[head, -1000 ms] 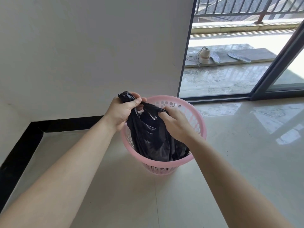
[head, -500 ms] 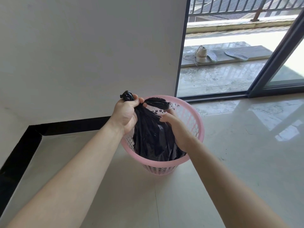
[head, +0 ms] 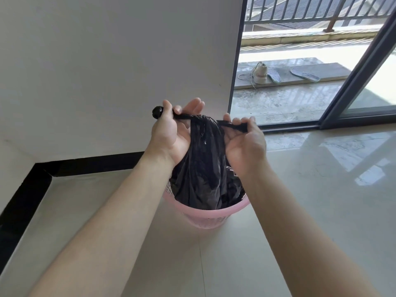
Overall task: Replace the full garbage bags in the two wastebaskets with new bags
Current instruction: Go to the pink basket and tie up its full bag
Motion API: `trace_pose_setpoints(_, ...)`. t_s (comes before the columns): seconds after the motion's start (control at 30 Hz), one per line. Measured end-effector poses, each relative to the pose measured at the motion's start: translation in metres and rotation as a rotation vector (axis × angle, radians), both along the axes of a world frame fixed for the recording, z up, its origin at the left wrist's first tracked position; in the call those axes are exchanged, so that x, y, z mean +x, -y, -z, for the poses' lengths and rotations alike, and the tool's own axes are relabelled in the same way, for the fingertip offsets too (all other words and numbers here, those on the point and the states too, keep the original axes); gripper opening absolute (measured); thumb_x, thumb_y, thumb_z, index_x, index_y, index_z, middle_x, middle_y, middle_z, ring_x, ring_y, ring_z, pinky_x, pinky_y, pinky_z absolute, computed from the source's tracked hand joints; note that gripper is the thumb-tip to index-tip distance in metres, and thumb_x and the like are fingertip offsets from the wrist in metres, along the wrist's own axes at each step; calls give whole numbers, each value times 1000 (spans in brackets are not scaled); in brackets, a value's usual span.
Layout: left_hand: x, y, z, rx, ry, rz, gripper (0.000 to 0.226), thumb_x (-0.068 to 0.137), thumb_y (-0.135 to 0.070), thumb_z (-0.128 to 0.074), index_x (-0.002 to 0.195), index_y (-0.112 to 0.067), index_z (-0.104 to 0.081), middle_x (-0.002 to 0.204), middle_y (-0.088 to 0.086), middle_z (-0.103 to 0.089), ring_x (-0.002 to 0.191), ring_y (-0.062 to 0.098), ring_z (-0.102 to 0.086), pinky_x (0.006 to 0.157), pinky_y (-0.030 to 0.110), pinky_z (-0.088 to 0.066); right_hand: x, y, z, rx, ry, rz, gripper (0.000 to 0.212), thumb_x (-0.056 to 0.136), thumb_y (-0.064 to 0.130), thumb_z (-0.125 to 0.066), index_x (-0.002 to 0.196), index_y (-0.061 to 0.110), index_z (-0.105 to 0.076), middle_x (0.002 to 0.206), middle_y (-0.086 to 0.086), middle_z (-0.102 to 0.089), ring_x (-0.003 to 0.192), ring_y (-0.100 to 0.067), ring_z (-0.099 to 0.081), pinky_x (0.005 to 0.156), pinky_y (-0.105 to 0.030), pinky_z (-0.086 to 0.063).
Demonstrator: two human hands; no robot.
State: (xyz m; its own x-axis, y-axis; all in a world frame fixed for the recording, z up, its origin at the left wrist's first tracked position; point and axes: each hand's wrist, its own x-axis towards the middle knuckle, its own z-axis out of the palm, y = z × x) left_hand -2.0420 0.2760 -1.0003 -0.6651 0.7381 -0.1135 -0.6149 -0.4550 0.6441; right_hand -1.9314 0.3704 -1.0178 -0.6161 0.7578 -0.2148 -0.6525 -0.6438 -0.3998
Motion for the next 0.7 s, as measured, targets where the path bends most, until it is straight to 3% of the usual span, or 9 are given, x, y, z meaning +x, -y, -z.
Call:
trace_pose_setpoints(0.03,0,-4,1,-2,58,-47,51,106,-45,-24,66,-18,-39,67,2,-61,74,22,-69,81,41,-53,3,-6,-3,-27,-7,38,40,109,30,-29,76,13,-45,53,-1,-46,55,-20,-59,76,-37,-56)
trace_pose_setpoints(0.1,-1,-7,11,-84,135,-167,50,106,-41,-28,64,-16,-36,52,-1,-36,47,18,-44,64,35,-51,9,-17,-2,-76,50,90,42,109,26,-29,70,16,-42,48,4,-27,39,-14,-31,53,-26,-48)
trace_pose_setpoints(0.17,-9,1,28,-228,160,-294,42,106,-32,-31,67,-15,-35,48,-2,-27,41,15,-27,54,30,-44,21,-33,10,-89,179,136,41,107,23,-31,67,18,-39,48,6,-19,38,-12,-16,39,-22,-27)
trace_pose_setpoints(0.23,-24,18,45,-381,158,-410,32,100,-14,-30,68,-15,-33,41,-3,-25,35,14,-22,49,26,-37,39,-52,31,-68,370,206,33,102,15,-31,69,21,-33,48,6,-18,39,-11,-13,37,-23,-15)
trace_pose_setpoints(0.33,-42,38,55,-513,85,-495,27,92,-4,-28,68,-15,-32,38,-4,-25,34,13,-19,47,24,-32,66,-69,58,12,632,277,27,96,11,-30,71,21,-32,49,5,-21,37,-11,-16,37,-21,-15)
trace_pose_setpoints(0.5,-41,30,47,-538,-137,-478,42,104,-37,-36,65,-20,-32,43,-7,-26,38,12,-23,47,25,-35,52,-62,50,293,763,191,33,106,30,-37,78,16,-45,50,6,-29,36,-9,-26,38,-21,-29)
trace_pose_setpoints(0.6,-38,26,35,-471,-297,-333,47,104,-42,-35,65,-18,-43,48,-3,-40,47,17,-44,56,30,-47,41,-53,34,540,720,125,35,107,34,-37,88,12,-55,47,5,-43,43,-13,-47,55,-31,-49)
trace_pose_setpoints(0.7,-29,21,26,-581,-698,-294,53,104,-44,-35,64,-18,-59,68,5,-64,74,22,-61,80,38,-50,33,-39,22,915,789,112,37,106,40,-37,94,19,-66,67,2,-65,71,-16,-66,76,-33,-54)
